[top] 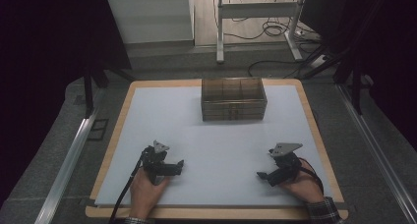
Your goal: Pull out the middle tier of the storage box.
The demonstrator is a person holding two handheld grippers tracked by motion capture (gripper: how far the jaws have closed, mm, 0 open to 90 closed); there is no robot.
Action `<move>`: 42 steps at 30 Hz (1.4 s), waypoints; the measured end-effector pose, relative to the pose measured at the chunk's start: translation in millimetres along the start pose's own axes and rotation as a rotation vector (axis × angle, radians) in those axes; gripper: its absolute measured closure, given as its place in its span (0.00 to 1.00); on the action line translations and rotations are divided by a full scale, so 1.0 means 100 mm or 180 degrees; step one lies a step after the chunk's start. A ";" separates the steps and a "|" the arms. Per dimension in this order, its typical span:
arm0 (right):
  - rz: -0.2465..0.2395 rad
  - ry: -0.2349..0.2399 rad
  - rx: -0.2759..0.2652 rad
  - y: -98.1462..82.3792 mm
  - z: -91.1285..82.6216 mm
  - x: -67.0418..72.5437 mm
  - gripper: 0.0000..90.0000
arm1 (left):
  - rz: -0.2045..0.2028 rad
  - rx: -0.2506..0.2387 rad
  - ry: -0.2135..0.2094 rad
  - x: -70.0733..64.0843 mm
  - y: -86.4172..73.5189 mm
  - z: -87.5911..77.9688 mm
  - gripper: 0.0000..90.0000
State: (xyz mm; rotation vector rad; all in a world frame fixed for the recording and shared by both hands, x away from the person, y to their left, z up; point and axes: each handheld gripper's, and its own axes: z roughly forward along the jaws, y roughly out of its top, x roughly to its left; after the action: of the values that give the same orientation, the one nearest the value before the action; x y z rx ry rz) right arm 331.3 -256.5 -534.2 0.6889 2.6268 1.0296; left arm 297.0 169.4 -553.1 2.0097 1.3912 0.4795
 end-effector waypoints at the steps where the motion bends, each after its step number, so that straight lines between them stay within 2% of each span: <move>1: 0.0000 0.0000 0.0000 0.00 0.00 0.00 0.00 | 0.0001 0.0001 0.0000 0.00 0.00 0.00 0.00; 21: 0.0013 0.0001 -0.0004 0.00 -0.02 0.01 0.04 | 0.0001 0.0001 0.0002 0.00 0.00 0.00 0.00; 29: -0.0038 0.0024 0.0021 0.03 -0.04 0.02 0.11 | 0.0001 0.0001 0.0001 0.00 0.00 0.00 0.00; 34: -0.0104 -0.0031 0.0041 0.05 -0.06 0.04 0.13 | 0.0000 0.0001 0.0001 0.00 0.00 0.00 0.00; 42: -0.0088 -0.0041 0.0114 0.07 -0.07 0.04 0.17 | 0.0001 0.0002 0.0001 0.00 0.00 0.00 0.00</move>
State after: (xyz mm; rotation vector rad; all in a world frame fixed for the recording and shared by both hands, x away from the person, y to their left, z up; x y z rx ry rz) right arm 327.8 -254.1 -524.1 0.6628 2.6420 0.9698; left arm 297.0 169.3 -553.1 2.0103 1.3914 0.4795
